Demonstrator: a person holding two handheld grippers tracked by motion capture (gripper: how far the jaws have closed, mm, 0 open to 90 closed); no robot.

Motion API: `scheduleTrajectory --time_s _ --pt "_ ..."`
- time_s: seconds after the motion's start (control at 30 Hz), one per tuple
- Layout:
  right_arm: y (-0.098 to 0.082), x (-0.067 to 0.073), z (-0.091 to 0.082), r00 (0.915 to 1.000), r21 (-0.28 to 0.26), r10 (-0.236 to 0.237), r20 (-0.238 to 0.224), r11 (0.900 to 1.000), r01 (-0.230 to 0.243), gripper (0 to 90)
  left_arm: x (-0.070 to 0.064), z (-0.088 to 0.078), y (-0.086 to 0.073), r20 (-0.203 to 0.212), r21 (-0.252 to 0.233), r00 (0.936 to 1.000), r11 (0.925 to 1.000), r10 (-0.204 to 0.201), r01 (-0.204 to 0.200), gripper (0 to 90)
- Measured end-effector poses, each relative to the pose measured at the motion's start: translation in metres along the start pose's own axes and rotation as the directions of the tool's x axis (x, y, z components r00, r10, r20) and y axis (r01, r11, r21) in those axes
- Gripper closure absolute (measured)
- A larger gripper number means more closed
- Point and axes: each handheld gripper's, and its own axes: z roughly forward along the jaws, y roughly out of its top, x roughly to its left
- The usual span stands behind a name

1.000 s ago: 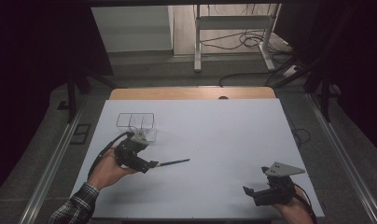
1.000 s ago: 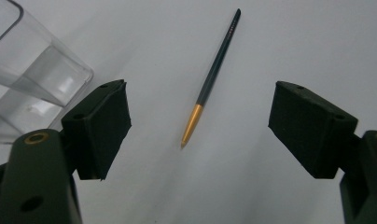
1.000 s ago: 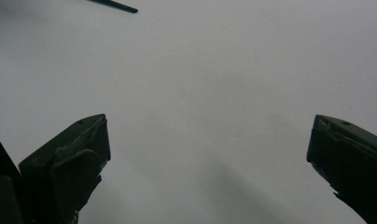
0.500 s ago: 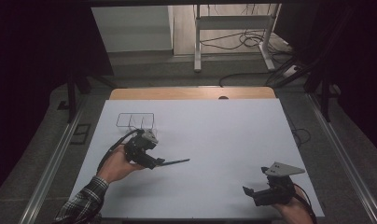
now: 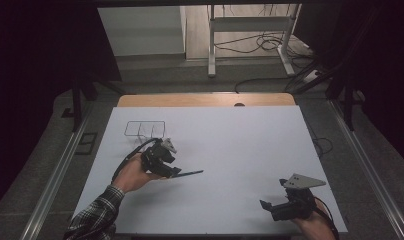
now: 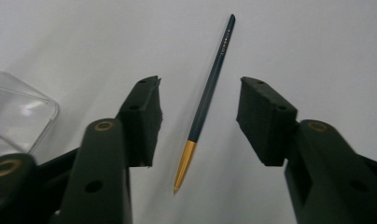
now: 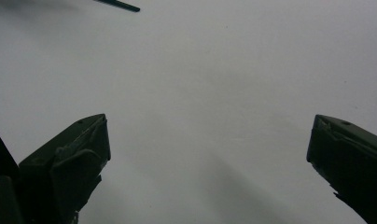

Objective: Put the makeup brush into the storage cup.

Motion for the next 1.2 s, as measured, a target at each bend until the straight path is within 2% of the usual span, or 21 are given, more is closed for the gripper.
scheduleTrajectory --time_s 0.33,0.8,1.07,1.17,1.2 --pt "0.000 0.000 0.001 1.0000 0.003 -0.001 -0.001 1.000 0.001 0.0 0.002 0.016 0.003 0.010 0.072 0.9996 0.9971 0.026 -0.027 63.7" --pt "0.000 0.000 0.001 1.0000 0.008 -0.004 -0.002 1.000 0.004 0.0 0.005 0.035 -0.003 0.021 0.145 0.9984 0.9880 0.052 -0.055 69.7" --pt "-0.001 0.000 0.001 1.0000 0.013 -0.007 -0.004 1.000 0.007 0.0 0.006 0.042 -0.005 0.023 0.168 0.9981 0.9839 0.057 -0.060 73.7" --pt "-0.001 0.001 0.002 1.0000 0.014 -0.008 -0.006 1.000 0.008 0.0 0.007 0.042 -0.004 0.037 0.168 0.9981 0.9842 0.050 -0.056 75.9" --pt "-0.001 0.001 0.002 0.9999 0.016 -0.009 -0.007 1.000 0.009 0.0 0.007 0.042 -0.005 0.047 0.169 0.9980 0.9843 0.043 -0.051 79.1"
